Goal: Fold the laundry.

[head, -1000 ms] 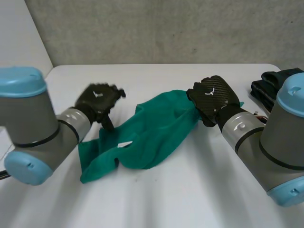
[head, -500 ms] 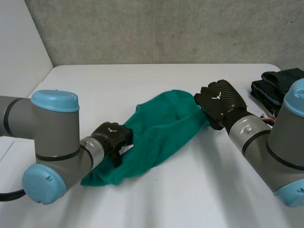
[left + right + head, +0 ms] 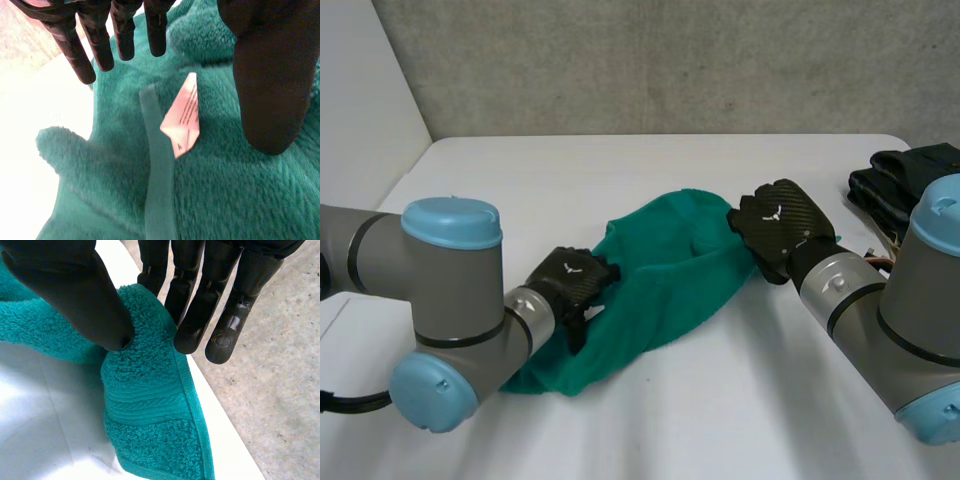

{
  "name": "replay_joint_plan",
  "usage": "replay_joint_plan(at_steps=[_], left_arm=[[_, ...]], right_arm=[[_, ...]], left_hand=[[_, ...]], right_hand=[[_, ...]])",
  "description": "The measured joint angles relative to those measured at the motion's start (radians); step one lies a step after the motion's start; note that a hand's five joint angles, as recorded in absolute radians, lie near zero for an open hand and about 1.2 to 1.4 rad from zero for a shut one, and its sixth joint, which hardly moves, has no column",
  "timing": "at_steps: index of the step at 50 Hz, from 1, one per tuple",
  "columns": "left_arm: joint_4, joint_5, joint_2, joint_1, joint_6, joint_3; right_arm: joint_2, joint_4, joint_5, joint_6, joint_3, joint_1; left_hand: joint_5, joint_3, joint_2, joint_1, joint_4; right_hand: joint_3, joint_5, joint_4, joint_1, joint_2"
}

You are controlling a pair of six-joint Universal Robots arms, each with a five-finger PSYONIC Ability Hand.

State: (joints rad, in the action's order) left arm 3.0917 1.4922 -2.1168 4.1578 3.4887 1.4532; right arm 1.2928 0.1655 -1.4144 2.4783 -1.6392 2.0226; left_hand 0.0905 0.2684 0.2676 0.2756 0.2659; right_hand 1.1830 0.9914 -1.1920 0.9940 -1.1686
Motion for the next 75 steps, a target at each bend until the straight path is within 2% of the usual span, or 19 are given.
replay_joint_plan(at_steps=[5,10,13,14,17,18,19,23,24,28,33,40,46,52,58,63,64,69,75], left_arm=[[0.017,0.0,-0.028,-0.019,0.003,-0.024],[0.016,0.001,-0.08,-0.03,0.005,-0.059],[0.012,0.002,-0.109,-0.033,0.008,-0.081],[0.011,0.003,-0.117,-0.033,0.009,-0.088],[0.01,0.006,-0.127,-0.034,0.011,-0.101],[0.01,0.01,-0.128,-0.034,0.013,-0.109],[0.011,0.013,-0.127,-0.034,0.014,-0.113],[0.013,0.027,-0.112,-0.035,0.016,-0.118],[0.018,0.065,-0.05,-0.038,0.018,-0.121],[0.021,0.097,0.073,-0.04,0.019,-0.116],[0.019,0.116,0.307,-0.034,0.019,-0.105],[0.001,0.112,0.513,0.005,0.02,-0.1],[-0.028,0.102,0.549,0.071,0.019,-0.09],[-0.052,0.039,0.46,0.117,0.013,-0.072],[-0.037,-0.029,0.229,0.133,0.015,-0.124],[0.007,-0.035,0.128,0.138,0.018,-0.194],[0.078,-0.032,0.067,0.148,0.019,-0.269],[0.279,-0.024,0.008,0.169,0.018,-0.405],[0.52,-0.018,0.034,0.168,0.014,-0.464]], right_arm=[[-0.002,0.001,0.0,0.0,-0.001,0.003],[-0.005,0.002,0.0,-0.001,-0.001,0.003],[-0.007,0.001,-0.001,-0.002,0.0,0.001],[-0.008,0.001,-0.001,-0.002,0.001,0.0],[-0.009,-0.001,-0.001,-0.002,0.004,-0.002],[-0.01,-0.002,-0.002,-0.002,0.008,-0.004],[-0.01,-0.003,-0.002,-0.003,0.012,-0.005],[-0.009,-0.007,-0.004,-0.005,0.022,-0.008],[-0.007,-0.023,-0.008,-0.016,0.054,-0.014],[0.0,-0.096,-0.012,-0.04,0.143,-0.022],[0.013,-0.311,-0.014,-0.066,0.374,-0.027],[0.018,-0.592,-0.011,-0.074,0.688,-0.027],[-0.015,-0.735,-0.008,-0.079,0.835,-0.027],[-0.1,-0.775,-0.008,-0.086,0.868,-0.017],[-0.286,-0.7,-0.026,-0.039,0.881,0.012],[-0.372,-0.616,-0.049,0.007,0.915,0.025],[-0.412,-0.555,-0.068,0.034,0.947,0.03],[-0.502,-0.291,-0.127,0.116,1.079,0.037],[-0.476,-0.077,-0.146,0.148,1.122,0.059]], left_hand=[[0.012,0.009,0.012,0.01,0.01],[0.198,0.191,0.195,0.205,0.196],[0.198,0.191,0.195,0.205,0.196],[0.5,0.52,0.523,0.528,0.516],[0.654,0.669,0.674,0.671,0.679],[0.828,0.849,0.865,0.812,0.868],[0.851,0.883,0.9,0.812,0.91],[0.851,0.9,0.912,0.812,0.927],[0.851,0.907,0.915,0.812,0.928],[0.851,0.908,0.916,0.812,0.928],[0.851,0.915,0.92,0.812,0.931],[0.851,0.919,0.922,0.812,0.932],[0.851,0.919,0.922,0.812,0.932],[0.851,0.919,0.922,0.812,0.932],[0.851,0.919,0.922,0.812,0.932],[0.851,0.92,0.923,0.812,0.932],[0.851,0.92,0.923,0.812,0.934],[0.851,0.92,0.923,0.812,0.936],[0.851,0.92,0.924,0.812,0.936]], right_hand=[[0.0,0.0,0.0,0.0,0.0],[0.0,0.0,0.0,0.0,0.0],[0.0,0.0,0.0,0.0,0.0],[0.0,0.0,0.0,0.0,0.0],[0.0,0.0,0.0,0.0,0.0],[0.0,0.0,0.0,0.0,0.0],[0.0,0.0,0.0,0.0,0.0],[0.0,0.0,0.0,0.0,0.0],[0.0,0.0,0.0,0.0,0.0],[0.0,0.0,0.0,0.0,0.0],[0.0,0.0,0.0,0.0,0.0],[0.0,0.0,0.0,0.0,0.0],[0.0,0.0,0.0,0.0,0.0],[0.0,0.0,0.0,0.0,0.0],[0.0,0.0,0.0,0.0,0.0],[0.0,0.0,0.0,0.0,0.0],[0.0,0.0,0.0,0.0,0.0],[0.0,0.0,0.0,0.0,0.0],[0.0,0.0,0.0,0.0,0.0]])
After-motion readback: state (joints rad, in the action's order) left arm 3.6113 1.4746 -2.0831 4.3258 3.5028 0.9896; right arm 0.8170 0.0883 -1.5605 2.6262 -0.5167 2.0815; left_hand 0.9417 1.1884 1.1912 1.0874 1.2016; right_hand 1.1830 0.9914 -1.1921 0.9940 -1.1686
